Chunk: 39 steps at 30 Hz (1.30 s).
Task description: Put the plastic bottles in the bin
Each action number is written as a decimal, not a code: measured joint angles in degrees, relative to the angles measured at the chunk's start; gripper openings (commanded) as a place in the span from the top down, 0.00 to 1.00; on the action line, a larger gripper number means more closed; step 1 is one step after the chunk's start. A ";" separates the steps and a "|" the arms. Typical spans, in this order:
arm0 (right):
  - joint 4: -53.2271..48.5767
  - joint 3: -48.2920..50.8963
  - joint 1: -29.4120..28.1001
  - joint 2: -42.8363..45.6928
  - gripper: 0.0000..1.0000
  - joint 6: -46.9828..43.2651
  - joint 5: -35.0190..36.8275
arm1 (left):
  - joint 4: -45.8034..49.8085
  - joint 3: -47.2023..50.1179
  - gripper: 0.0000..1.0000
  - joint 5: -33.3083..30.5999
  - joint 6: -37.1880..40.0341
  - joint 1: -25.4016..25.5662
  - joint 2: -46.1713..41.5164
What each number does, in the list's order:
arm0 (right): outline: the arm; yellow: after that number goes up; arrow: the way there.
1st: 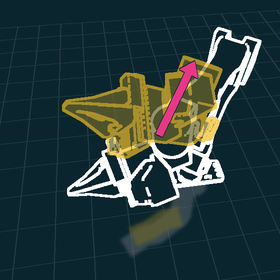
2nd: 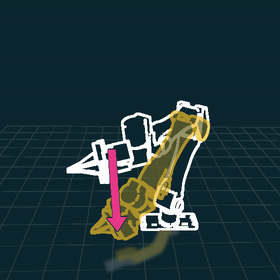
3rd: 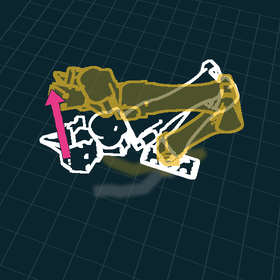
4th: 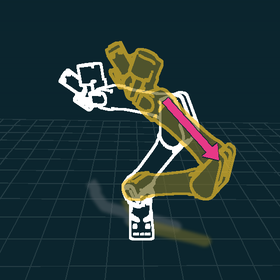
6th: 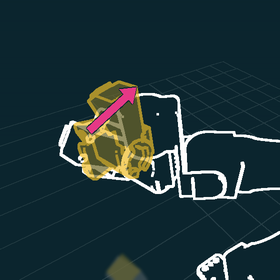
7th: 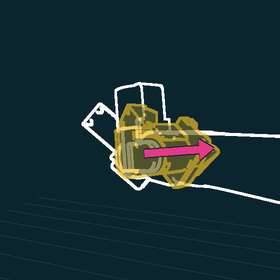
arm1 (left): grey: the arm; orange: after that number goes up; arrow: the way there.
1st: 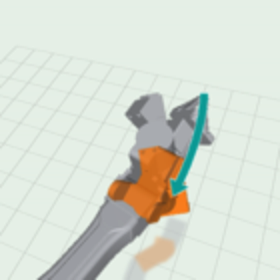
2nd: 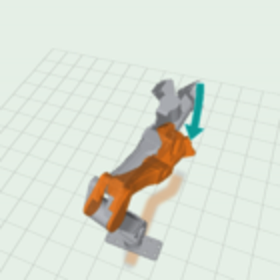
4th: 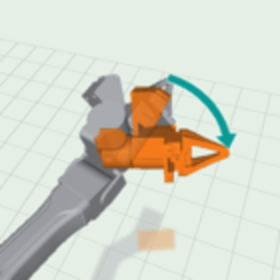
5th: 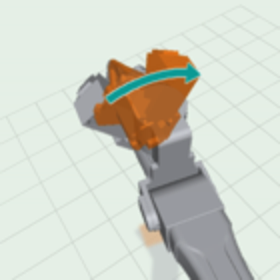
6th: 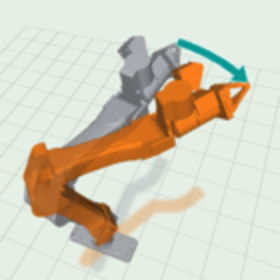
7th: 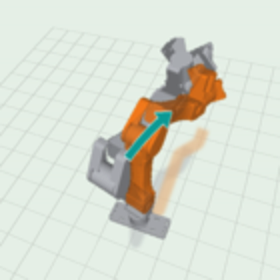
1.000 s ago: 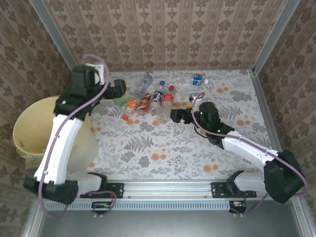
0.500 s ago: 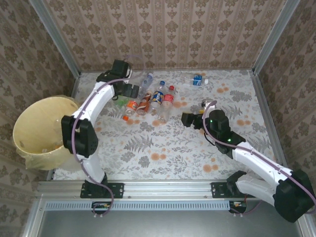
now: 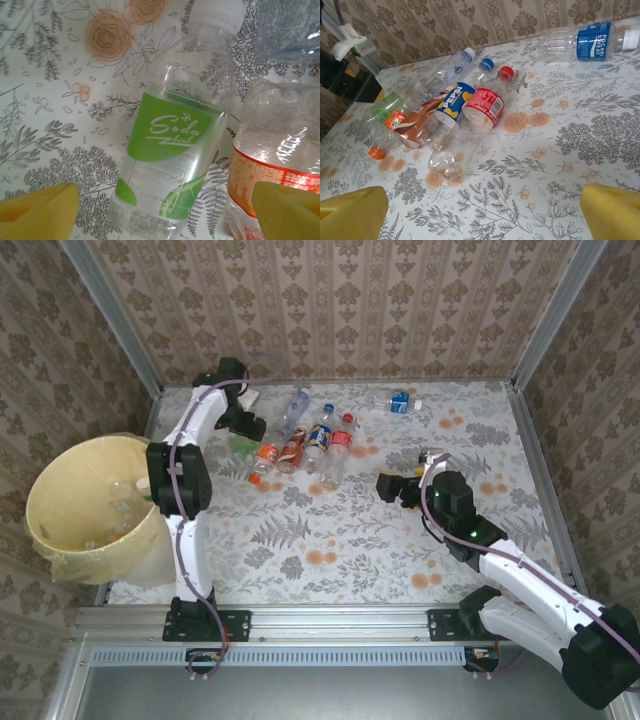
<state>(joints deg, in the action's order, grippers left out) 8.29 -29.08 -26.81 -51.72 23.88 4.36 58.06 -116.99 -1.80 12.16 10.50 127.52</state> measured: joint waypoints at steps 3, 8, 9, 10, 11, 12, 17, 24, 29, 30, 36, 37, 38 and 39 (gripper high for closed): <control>-0.02 0.00 0.00 0.02 0.00 -0.13 0.00 | 0.76 -1.75 0.11 1.46 2.40 -0.04 2.47; -0.02 0.00 0.00 0.00 0.00 -0.17 0.00 | 2.75 -7.50 0.16 1.75 4.79 -0.11 8.59; -0.02 0.00 0.00 -0.02 0.00 -0.15 0.00 | 3.13 -8.59 0.17 1.95 4.96 -0.28 9.53; -0.02 0.00 0.00 -0.02 0.00 -0.15 0.00 | 3.32 -9.46 0.17 2.12 5.09 -0.50 10.32; -0.02 0.00 0.00 -0.02 0.00 -0.15 0.00 | 3.39 -10.03 0.17 2.32 5.16 -0.76 10.84; -0.02 0.00 0.00 -0.02 0.00 -0.15 0.00 | 3.43 -10.27 0.18 2.54 5.25 -0.94 11.15; 0.00 0.00 0.00 -0.33 0.00 -0.15 0.00 | 4.13 -10.64 0.21 3.93 5.70 -1.97 11.93; -0.02 0.00 0.04 -1.29 0.00 -0.13 0.00 | 4.61 -10.67 0.33 4.26 5.66 -2.01 13.79; 0.00 0.00 0.04 -1.44 0.00 -0.13 0.00 | 3.50 -9.64 0.40 4.50 5.46 -1.88 13.38; 0.00 0.00 0.04 -1.44 0.00 -0.13 0.00 | 2.82 -8.72 0.41 4.57 5.42 -1.86 12.81; 0.35 0.00 0.04 -1.53 0.00 -0.15 -0.22 | -2.08 -0.33 0.46 5.20 2.29 -1.60 5.46; 0.52 0.00 0.04 -1.55 0.00 -0.15 -0.35 | -3.39 1.31 0.46 5.25 1.42 -1.51 3.45; 0.70 0.00 0.04 -1.60 0.00 -0.15 -0.50 | -4.57 2.89 0.46 5.25 0.57 -1.31 1.29; 0.85 0.00 0.04 -1.70 0.00 -0.13 -0.55 | -5.51 4.09 0.46 5.22 -0.20 -1.11 -0.57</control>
<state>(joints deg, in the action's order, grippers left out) 9.15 -29.08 -26.76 -53.43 23.75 3.81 52.56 -112.90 3.42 11.97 9.39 126.96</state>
